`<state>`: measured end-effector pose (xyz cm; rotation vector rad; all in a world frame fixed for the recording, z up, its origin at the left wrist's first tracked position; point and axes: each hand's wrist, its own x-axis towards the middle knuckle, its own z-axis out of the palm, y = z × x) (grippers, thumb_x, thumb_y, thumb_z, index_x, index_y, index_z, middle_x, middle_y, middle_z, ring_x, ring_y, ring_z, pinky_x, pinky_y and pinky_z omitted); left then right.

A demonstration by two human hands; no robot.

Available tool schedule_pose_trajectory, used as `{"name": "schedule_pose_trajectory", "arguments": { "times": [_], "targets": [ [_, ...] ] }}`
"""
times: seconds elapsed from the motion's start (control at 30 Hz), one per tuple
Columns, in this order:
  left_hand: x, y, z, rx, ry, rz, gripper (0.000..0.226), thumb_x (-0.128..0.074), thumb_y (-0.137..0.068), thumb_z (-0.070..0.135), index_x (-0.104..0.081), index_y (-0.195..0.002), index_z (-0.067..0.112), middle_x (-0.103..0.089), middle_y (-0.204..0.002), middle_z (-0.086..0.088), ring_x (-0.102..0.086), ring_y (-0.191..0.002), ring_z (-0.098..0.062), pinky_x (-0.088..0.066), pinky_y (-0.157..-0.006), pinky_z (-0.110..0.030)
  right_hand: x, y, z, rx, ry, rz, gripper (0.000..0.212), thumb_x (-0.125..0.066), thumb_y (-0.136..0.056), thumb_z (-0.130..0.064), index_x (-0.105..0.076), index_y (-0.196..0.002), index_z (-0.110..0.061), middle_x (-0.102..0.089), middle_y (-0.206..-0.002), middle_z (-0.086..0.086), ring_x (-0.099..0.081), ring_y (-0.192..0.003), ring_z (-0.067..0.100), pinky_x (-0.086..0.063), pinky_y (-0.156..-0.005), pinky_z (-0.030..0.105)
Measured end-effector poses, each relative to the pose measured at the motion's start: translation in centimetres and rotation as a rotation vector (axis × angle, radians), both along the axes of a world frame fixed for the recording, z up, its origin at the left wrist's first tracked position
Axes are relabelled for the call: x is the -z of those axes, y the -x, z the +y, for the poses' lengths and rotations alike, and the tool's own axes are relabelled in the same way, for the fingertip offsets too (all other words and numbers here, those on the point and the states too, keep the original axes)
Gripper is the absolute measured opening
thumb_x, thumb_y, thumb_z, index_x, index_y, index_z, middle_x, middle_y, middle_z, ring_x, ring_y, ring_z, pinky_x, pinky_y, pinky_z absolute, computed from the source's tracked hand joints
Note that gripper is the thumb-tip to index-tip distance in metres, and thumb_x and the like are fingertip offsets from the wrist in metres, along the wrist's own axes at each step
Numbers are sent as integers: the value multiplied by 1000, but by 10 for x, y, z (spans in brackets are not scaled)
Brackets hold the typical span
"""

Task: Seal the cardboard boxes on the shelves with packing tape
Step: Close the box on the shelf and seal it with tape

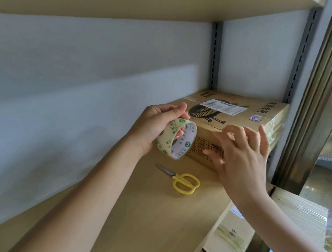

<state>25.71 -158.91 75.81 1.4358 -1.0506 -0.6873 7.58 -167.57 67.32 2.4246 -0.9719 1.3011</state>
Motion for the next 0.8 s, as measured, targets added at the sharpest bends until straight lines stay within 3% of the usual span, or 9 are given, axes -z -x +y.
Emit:
{"name": "schedule_pose_trajectory", "arguments": {
  "times": [0.07,0.17,0.23,0.3,0.47,0.53,0.63,0.73,0.8],
  "targets": [
    [-6,9,1,7,-1,-14,27,-60,-94,36,-75,-92,13,-74,-86,0,-66,-71,-9,-51,-66,-25,-10,-4,11,-232,-97,-177,44,-56,-94,-50,-62,-120,-15,-53,-130,1,-46,-125,24,-25,-118,49],
    [-16,23,11,111,-16,61,18,-63,-93,24,-74,-105,17,-72,-97,-3,-67,-86,-13,-53,-72,-27,-26,-20,30,-649,-376,-334,75,-58,-87,-60,-38,-144,-16,-40,-144,-4,-36,-136,9,-34,-113,30],
    [-19,33,22,41,-30,49,14,-68,-90,22,-75,-102,19,-70,-95,1,-64,-87,-10,-47,-77,-26,-29,-28,34,-803,-537,-382,86,-67,-80,-55,-30,-148,-18,-38,-141,-7,-35,-135,1,-34,-109,16],
    [-15,41,35,-126,-47,34,11,-72,-87,26,-75,-94,18,-71,-85,6,-63,-78,-3,-44,-75,-23,-29,-32,37,-897,-652,-368,82,-73,-76,-51,-37,-143,-22,-42,-132,-10,-40,-128,-2,-38,-102,13],
    [16,60,76,-484,20,130,11,-81,-77,24,-81,-85,16,-71,-103,5,-67,-104,-13,-49,-102,-36,-28,-16,65,-938,-775,-91,45,-60,-73,-72,-52,-104,-40,-53,-100,-19,-53,-100,1,-46,-78,17],
    [27,80,94,-571,88,142,12,-82,-75,21,-82,-84,14,-64,-107,9,-66,-101,-8,-52,-94,-28,-31,8,78,-960,-877,-6,52,-54,-69,-81,-57,-94,-35,-56,-93,-14,-56,-92,4,-51,-75,24],
    [46,124,119,-613,138,-30,10,-85,-71,24,-82,-79,19,-62,-106,7,-63,-102,-6,-52,-92,-24,-29,52,92,-972,-1001,155,65,-45,-61,-90,-57,-90,-33,-56,-94,-13,-55,-87,0,-50,-73,21],
    [77,154,133,-630,75,9,11,-87,-68,30,-81,-73,23,-65,-106,9,-63,-109,-9,-50,-98,-31,-19,79,98,-935,-1066,401,70,-39,-56,-91,-55,-92,-34,-55,-94,-14,-53,-87,-3,-46,-72,16],
    [99,162,135,-722,-4,-26,15,-90,-64,35,-81,-72,26,-65,-103,13,-62,-105,-3,-48,-95,-27,-10,83,96,-892,-1084,526,65,-37,-55,-90,-49,-82,-32,-51,-86,-13,-48,-78,-2,-39,-64,14]
  ]
}}
